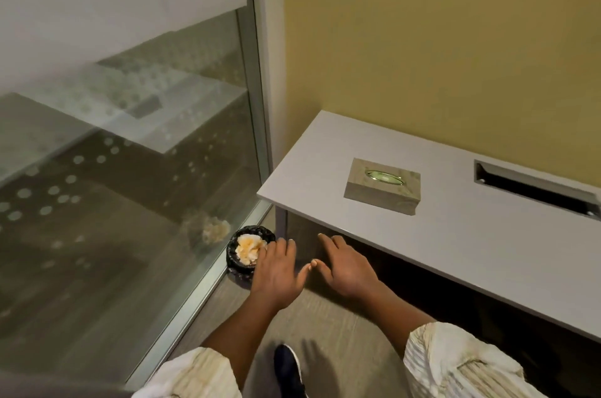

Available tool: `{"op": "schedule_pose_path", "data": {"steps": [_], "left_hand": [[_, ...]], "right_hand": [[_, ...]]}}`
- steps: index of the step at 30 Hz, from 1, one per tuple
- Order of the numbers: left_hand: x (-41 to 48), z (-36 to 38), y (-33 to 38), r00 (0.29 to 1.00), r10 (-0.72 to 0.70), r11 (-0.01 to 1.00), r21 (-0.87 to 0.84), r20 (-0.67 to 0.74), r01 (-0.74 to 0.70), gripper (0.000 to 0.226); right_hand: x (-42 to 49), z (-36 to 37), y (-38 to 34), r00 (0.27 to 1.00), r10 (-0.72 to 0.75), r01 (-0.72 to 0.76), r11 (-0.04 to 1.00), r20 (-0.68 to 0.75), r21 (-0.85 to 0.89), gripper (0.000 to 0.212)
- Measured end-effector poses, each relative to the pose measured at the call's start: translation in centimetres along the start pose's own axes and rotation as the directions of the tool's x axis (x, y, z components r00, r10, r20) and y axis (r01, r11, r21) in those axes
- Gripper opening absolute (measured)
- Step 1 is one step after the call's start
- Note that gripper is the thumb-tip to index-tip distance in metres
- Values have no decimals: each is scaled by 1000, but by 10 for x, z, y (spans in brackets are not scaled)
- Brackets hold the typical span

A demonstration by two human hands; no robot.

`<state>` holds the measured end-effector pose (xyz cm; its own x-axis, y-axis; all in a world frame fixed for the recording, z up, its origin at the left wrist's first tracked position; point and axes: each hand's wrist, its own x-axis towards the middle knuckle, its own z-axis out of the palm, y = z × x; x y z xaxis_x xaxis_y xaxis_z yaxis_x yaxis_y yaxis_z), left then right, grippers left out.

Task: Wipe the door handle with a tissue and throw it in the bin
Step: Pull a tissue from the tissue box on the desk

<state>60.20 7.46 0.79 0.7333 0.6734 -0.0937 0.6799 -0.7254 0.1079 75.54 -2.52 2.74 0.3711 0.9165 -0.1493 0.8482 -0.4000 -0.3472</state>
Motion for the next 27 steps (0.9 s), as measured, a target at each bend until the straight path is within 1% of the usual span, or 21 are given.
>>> {"op": "schedule_pose_path", "data": {"steps": [9,13,20,22,24,27], "left_hand": [[119,-6,20,993,114,993,36,14,-114,71],[177,-8,28,989,148,988,35,22,-148,70],[261,7,57,987,149,988,39,64,-152,72],[279,15,63,987,145,988,43,69,-148,72],[292,25,66,988,143,989,30,57,-145,72],[312,45,72,987,145,989,-13,69,-144,76]], "right_hand": [[78,-28,59,992,123,-123,992,-13,44,65],[118,-38,82,985,168,-165,984,-42,66,64],[170,-56,142,961,252,-242,966,-110,94,63],[184,-64,161,953,259,-250,965,-158,73,59],[197,-69,180,943,255,-249,967,-216,55,50],[217,-74,216,939,254,-252,967,-232,38,38]]}}
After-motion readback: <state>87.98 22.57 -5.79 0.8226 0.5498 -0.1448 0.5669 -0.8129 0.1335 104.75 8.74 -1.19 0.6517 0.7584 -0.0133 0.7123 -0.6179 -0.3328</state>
